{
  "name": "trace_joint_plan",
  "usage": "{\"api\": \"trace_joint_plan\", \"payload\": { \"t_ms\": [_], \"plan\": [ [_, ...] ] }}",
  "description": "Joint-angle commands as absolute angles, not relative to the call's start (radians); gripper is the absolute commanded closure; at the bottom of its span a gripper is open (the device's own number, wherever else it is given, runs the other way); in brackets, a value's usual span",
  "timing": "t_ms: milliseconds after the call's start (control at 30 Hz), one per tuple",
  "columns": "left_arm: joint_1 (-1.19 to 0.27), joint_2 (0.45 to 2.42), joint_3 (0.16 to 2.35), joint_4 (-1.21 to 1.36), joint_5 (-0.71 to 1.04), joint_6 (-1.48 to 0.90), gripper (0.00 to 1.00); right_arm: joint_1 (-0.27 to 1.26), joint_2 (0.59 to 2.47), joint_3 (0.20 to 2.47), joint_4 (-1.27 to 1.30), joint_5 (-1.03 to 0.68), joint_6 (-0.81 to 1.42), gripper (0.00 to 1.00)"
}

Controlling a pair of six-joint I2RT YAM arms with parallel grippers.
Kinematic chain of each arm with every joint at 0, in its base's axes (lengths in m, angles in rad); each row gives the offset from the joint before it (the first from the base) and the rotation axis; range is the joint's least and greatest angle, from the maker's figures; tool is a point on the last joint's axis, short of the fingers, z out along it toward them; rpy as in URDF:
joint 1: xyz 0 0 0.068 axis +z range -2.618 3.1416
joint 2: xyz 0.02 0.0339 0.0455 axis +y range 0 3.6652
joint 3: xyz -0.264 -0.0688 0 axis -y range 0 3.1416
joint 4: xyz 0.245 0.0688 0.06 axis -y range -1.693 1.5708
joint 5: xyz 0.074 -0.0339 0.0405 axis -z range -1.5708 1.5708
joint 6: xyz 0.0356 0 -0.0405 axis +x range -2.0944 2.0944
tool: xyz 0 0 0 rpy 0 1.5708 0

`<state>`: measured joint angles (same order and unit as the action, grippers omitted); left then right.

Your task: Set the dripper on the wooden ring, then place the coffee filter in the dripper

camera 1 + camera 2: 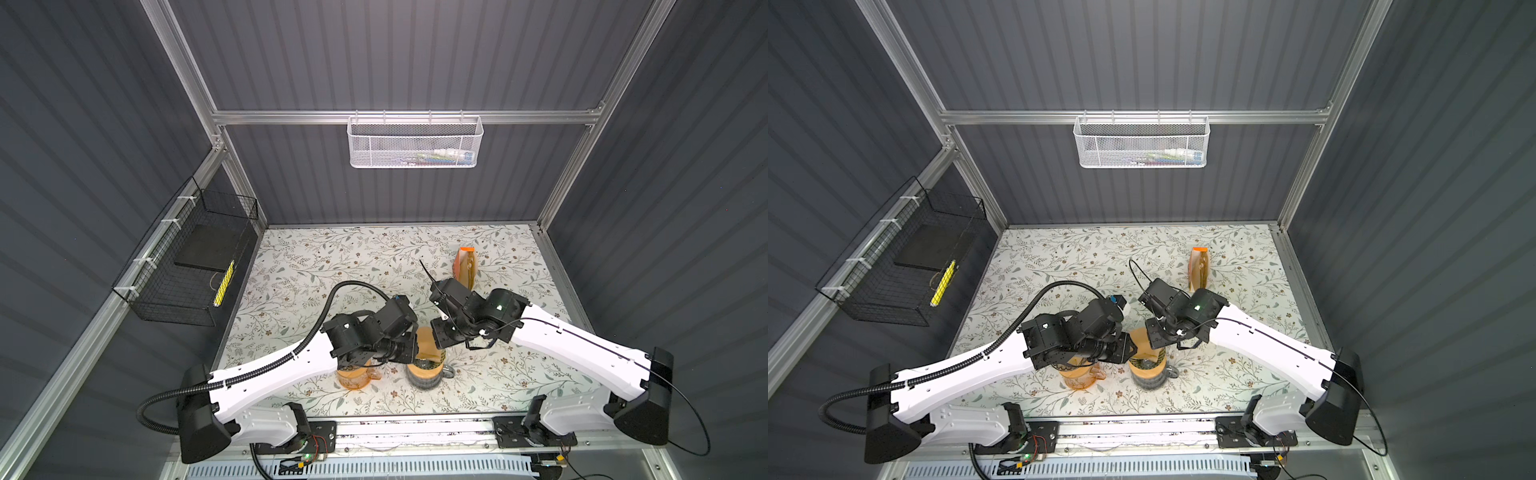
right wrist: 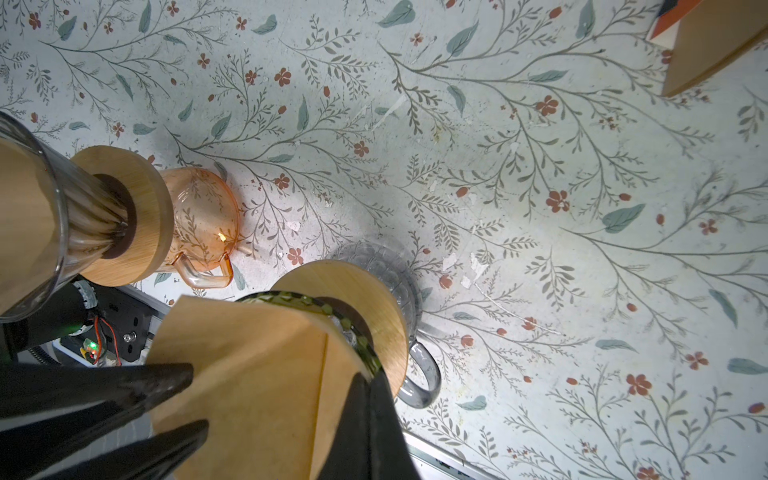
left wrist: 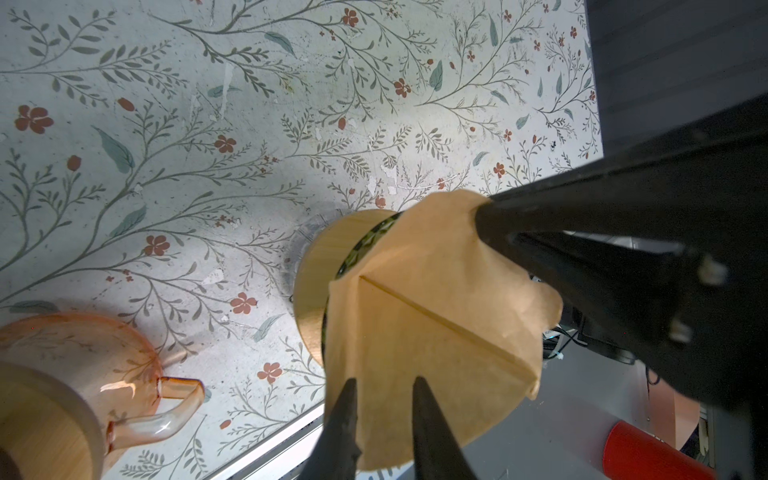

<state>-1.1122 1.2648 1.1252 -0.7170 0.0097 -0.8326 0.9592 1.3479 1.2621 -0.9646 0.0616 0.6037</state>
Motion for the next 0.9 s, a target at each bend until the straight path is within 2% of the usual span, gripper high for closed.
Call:
{"api": "trace_joint_plan", "payload": {
  "t_ms": [0, 533, 867],
  "plan": [
    [-1.118, 1.246, 1.128, -0.725, 0.002, -0.838, 0.75, 0.975, 1.345, 1.245, -0.972, 0.099, 0.624, 1.00],
    [-1.117, 1.280, 1.186, -0.724, 0.007, -0.813, 0.73, 1.006, 1.345, 1.232, -0.987, 0.138, 0.641, 1.00],
    [-1.118, 1.236, 1.122, -0.733, 0.005, -0.841, 0.80, 1.021, 1.347, 1.229, -0.991, 0.154, 0.650, 1.00]
  ]
}}
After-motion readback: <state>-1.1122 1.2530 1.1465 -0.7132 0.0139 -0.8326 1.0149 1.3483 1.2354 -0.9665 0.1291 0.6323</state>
